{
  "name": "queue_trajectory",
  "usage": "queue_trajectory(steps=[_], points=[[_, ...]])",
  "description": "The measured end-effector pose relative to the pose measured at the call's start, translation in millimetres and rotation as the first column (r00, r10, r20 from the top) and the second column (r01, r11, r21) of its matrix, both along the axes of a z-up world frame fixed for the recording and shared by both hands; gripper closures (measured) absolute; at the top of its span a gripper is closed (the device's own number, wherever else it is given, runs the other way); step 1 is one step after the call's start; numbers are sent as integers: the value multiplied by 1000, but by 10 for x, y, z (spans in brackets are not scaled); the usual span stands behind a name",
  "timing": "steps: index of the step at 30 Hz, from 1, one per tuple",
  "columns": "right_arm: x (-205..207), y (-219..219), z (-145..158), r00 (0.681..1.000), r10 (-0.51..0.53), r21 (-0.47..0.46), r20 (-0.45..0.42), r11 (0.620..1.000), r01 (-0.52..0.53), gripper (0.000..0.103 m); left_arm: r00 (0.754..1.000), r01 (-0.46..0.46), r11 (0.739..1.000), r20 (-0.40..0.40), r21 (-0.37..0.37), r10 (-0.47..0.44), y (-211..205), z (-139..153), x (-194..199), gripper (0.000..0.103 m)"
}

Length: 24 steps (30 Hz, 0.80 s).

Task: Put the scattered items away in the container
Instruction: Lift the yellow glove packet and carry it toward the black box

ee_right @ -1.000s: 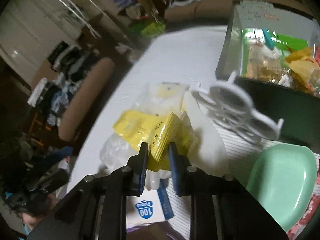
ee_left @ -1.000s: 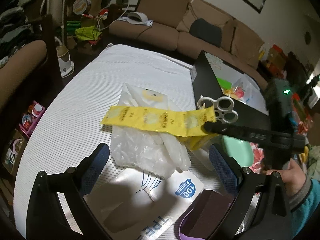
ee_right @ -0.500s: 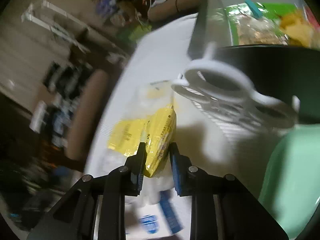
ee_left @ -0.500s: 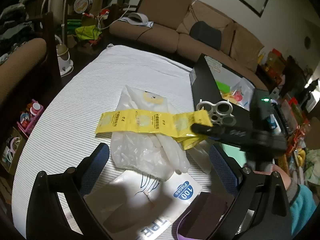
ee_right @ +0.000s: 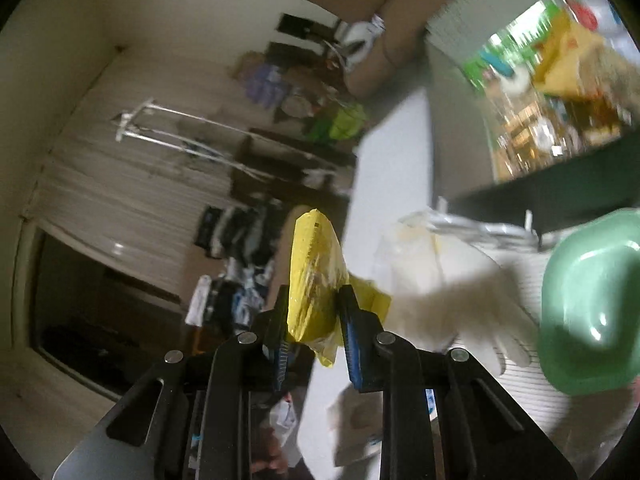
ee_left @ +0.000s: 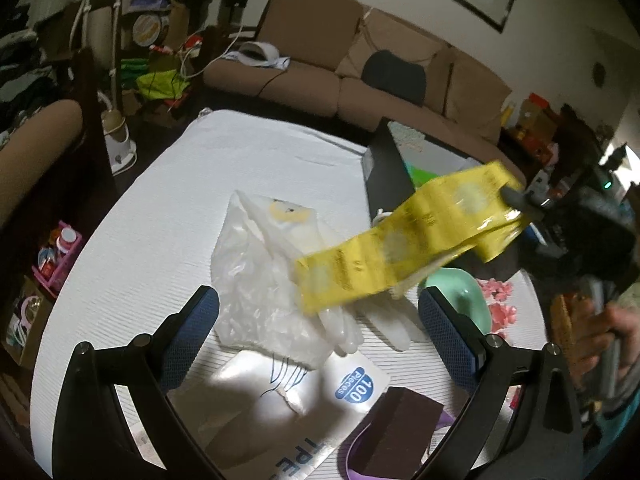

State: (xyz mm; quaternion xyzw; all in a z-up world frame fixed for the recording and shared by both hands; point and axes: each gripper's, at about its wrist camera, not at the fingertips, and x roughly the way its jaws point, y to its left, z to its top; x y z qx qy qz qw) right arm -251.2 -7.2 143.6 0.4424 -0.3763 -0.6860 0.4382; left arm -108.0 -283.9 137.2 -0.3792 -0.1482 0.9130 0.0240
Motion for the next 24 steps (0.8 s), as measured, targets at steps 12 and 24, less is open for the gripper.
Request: queue_trajectory(steps=[12, 24], points=[[340, 475, 862, 994, -22, -38, -110, 999, 18, 80, 957, 262, 963, -147, 59, -251, 690, 295, 74, 2], [598, 652, 860, 994, -35, -25, -99, 999, 33, 80, 956, 285, 957, -87, 58, -280, 1261, 166, -119, 78]])
